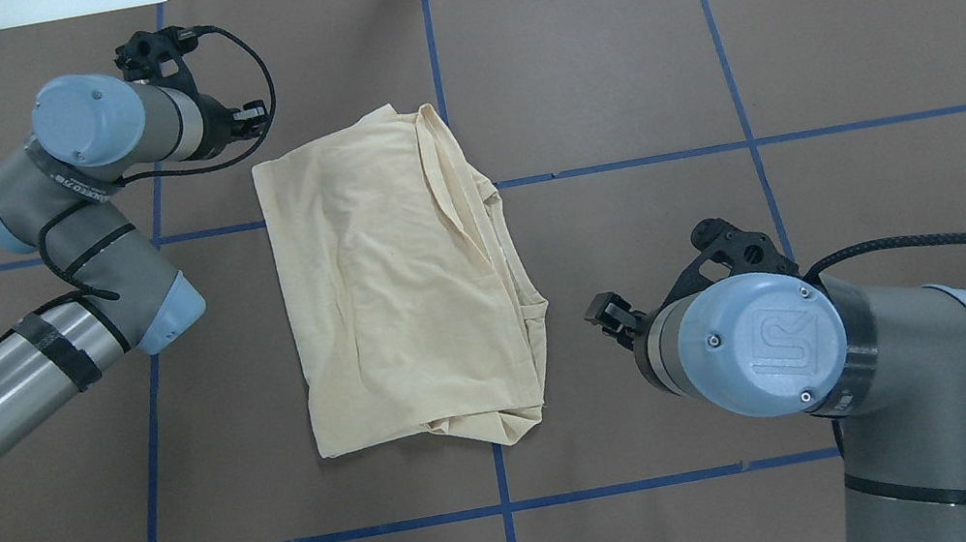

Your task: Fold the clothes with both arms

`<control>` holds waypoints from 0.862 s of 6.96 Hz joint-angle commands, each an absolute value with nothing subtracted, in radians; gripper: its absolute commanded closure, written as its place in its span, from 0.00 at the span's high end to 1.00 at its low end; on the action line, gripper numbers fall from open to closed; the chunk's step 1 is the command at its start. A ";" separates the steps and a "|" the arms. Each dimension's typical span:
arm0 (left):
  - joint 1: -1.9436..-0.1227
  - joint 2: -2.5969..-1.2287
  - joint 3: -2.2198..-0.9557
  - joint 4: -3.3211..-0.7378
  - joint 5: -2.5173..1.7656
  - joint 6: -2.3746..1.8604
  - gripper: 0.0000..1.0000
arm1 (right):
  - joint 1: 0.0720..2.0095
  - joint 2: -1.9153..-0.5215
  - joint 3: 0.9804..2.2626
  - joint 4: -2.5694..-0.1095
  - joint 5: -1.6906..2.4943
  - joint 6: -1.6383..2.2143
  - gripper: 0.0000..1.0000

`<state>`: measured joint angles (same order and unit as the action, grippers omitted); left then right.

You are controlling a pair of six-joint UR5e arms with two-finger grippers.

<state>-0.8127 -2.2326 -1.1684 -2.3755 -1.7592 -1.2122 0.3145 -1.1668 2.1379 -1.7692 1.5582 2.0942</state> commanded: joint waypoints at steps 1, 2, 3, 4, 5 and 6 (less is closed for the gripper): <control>-0.859 -2.171 -1.300 -2.358 -1.895 -1.215 0.58 | 0.305 -1.059 2.000 -1.708 1.557 2.190 1.00; -0.858 -2.131 -1.378 -2.317 -1.902 -1.218 0.58 | 0.290 -1.066 1.929 -1.560 1.552 2.320 1.00; -0.859 -2.128 -1.382 -2.309 -1.899 -1.219 0.59 | 0.287 -1.043 1.893 -1.537 1.552 2.432 1.00; -0.859 -2.128 -1.384 -2.309 -1.898 -1.221 0.59 | 0.284 -1.010 1.840 -1.532 1.552 2.510 1.00; -0.859 -2.126 -1.384 -2.309 -1.896 -1.223 0.59 | 0.281 -0.959 1.785 -1.532 1.551 2.537 1.00; -0.859 -2.126 -1.385 -2.309 -1.896 -1.224 0.60 | 0.273 -0.924 1.728 -1.532 1.552 2.551 1.00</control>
